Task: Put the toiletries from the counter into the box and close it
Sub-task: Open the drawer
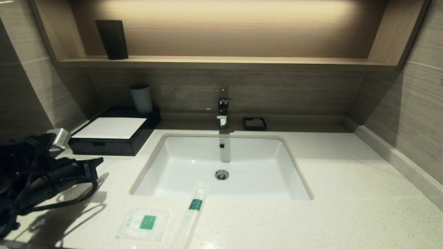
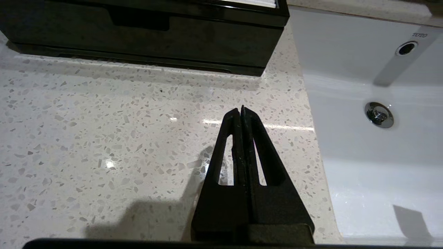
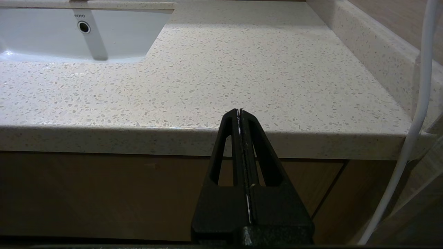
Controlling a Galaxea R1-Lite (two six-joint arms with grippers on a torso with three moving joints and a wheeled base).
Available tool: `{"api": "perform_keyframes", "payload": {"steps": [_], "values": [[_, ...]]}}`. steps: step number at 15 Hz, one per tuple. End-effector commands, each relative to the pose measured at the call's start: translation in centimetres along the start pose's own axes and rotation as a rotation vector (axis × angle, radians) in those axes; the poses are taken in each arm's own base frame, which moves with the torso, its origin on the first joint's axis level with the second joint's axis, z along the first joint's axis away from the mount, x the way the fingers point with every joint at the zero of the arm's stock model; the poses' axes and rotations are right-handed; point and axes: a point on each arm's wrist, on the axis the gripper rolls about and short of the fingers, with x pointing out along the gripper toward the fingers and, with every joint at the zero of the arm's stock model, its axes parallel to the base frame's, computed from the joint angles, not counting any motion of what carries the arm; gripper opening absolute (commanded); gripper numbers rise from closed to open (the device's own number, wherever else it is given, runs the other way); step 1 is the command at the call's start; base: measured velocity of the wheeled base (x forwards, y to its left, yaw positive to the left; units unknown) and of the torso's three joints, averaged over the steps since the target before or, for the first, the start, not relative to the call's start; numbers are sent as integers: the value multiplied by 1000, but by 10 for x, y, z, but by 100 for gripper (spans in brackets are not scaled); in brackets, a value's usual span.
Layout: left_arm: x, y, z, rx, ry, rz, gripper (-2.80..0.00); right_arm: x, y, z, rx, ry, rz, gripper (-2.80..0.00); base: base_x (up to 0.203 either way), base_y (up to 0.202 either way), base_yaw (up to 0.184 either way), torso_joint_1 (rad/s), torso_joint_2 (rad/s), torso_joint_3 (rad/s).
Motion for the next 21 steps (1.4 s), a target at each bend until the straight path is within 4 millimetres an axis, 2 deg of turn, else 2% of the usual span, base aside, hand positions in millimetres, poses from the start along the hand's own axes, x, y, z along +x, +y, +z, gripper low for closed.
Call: {"api": "perform_keyframes", "payload": {"steps": [1,6,13,21], "values": [[-8,-6,5,12,-28,-13,-280,0,0,0,0,0,0,-280,0,0,0,0,0,0],[-3,-1,8,15,-34,35,-280,0,0,0,0,0,0,-280,0,0,0,0,0,0],[25,9,8,12,-21,135,-280,0,0,0,-1,0,0,-280,0,0,0,0,0,0],[21,1,13,35,-45,125,-280,0,0,0,0,0,0,-280,0,0,0,0,0,0]]}}
